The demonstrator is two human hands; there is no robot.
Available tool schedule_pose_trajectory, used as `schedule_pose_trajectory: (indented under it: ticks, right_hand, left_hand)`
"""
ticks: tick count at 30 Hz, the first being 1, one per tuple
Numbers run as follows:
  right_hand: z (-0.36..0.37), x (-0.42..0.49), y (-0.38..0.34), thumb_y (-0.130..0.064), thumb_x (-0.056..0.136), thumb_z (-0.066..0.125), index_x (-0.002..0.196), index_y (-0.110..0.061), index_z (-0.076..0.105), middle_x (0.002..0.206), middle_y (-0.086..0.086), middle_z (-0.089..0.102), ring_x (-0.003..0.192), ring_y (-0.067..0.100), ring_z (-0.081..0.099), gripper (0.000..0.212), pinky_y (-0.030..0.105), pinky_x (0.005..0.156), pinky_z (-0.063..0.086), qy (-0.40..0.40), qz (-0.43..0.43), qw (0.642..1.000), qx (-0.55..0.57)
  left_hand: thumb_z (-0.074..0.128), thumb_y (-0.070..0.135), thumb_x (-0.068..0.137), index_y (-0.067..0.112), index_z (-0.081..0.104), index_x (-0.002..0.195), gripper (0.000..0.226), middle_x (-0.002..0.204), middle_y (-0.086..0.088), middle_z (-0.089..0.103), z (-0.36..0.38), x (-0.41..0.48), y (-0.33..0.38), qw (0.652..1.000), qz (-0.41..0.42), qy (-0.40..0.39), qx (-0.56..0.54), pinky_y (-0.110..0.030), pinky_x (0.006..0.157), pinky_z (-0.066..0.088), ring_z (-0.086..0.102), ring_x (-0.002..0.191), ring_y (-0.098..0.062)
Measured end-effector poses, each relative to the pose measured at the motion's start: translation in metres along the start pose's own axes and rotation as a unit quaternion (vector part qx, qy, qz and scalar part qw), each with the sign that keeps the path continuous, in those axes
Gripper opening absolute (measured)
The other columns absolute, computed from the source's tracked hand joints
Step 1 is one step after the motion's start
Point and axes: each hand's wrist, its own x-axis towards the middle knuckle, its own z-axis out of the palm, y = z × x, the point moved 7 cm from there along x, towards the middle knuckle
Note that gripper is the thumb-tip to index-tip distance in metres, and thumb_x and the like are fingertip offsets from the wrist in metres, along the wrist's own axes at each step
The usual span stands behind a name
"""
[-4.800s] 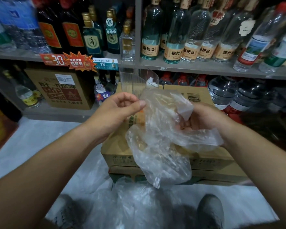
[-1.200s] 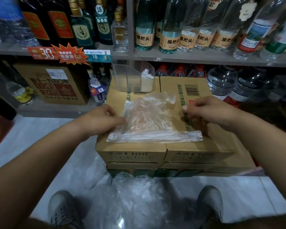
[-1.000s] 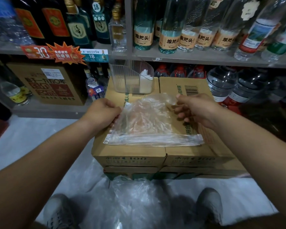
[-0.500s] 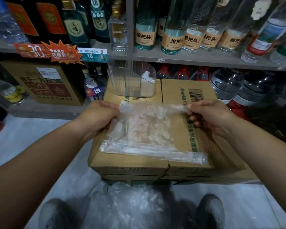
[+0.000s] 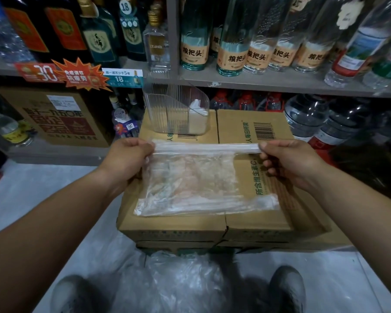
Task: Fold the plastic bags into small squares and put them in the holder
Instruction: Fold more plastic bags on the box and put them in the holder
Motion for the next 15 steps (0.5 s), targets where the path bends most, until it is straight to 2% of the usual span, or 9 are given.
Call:
schedule_pose_trajectory:
  ticks: [5,7,9,12,14,15]
  right_hand:
    - [-0.002,-0.001,0.0,-0.017,0.092,0.072,0.094,-0.007,0.073,0.065,0.002,0.066,0.051,0.011,0.056,0.01,0.023,0.046,0.049,0.005,-0.003,1.0,-0.018]
    - [-0.003,-0.002,-0.001,-0.018,0.092,0.072,0.095,-0.006,0.073,0.064,0.001,0.065,0.051,0.011,0.055,0.012,0.023,0.046,0.048,0.01,-0.008,1.0,-0.027]
    - [-0.004,-0.003,-0.003,-0.019,0.094,0.071,0.093,-0.006,0.073,0.064,0.003,0.064,0.051,0.012,0.055,0.014,0.025,0.047,0.05,0.025,-0.025,0.998,-0.061]
    - [-0.007,-0.003,-0.009,-0.021,0.098,0.066,0.097,-0.008,0.074,0.071,0.007,0.068,0.054,0.014,0.058,0.016,0.029,0.053,0.053,0.063,-0.079,0.984,-0.15]
    - [-0.01,-0.002,-0.014,-0.027,0.098,0.064,0.116,-0.012,0.07,0.089,0.008,0.074,0.071,0.021,0.067,0.024,0.035,0.068,0.058,0.098,-0.112,0.957,-0.248]
    - [-0.011,-0.001,-0.015,-0.031,0.098,0.063,0.127,-0.013,0.064,0.102,0.009,0.074,0.086,0.026,0.069,0.034,0.039,0.078,0.058,0.117,-0.119,0.937,-0.307]
  left_hand:
    - [0.065,0.02,0.098,0.011,0.059,0.066,0.034,0.046,0.0,0.053,-0.003,0.002,-0.002,0.999,0.008,0.006,0.035,-0.021,0.04,0.038,0.046,0.039,-0.014]
    - [0.067,0.021,0.097,0.011,0.06,0.066,0.034,0.046,-0.002,0.054,-0.004,0.002,-0.002,0.999,0.007,0.005,0.033,-0.023,0.045,0.039,0.047,0.045,-0.019]
    - [0.067,0.02,0.097,0.011,0.061,0.069,0.03,0.048,-0.001,0.055,-0.002,0.002,-0.002,1.0,-0.003,0.0,0.013,-0.024,0.048,0.041,0.049,0.048,-0.02]
    - [0.064,0.022,0.099,0.013,0.064,0.079,0.021,0.051,0.001,0.06,0.002,-0.002,0.001,0.997,-0.039,-0.037,-0.055,-0.019,0.041,0.044,0.056,0.044,-0.015]
    - [0.062,0.026,0.1,0.015,0.064,0.085,0.019,0.057,0.002,0.063,0.001,-0.005,0.005,0.997,-0.036,-0.044,-0.056,-0.02,0.043,0.046,0.059,0.046,-0.012]
    - [0.063,0.028,0.099,0.016,0.063,0.089,0.016,0.063,0.003,0.064,-0.004,-0.006,0.007,1.0,-0.012,-0.02,-0.012,-0.022,0.047,0.046,0.06,0.052,-0.013]
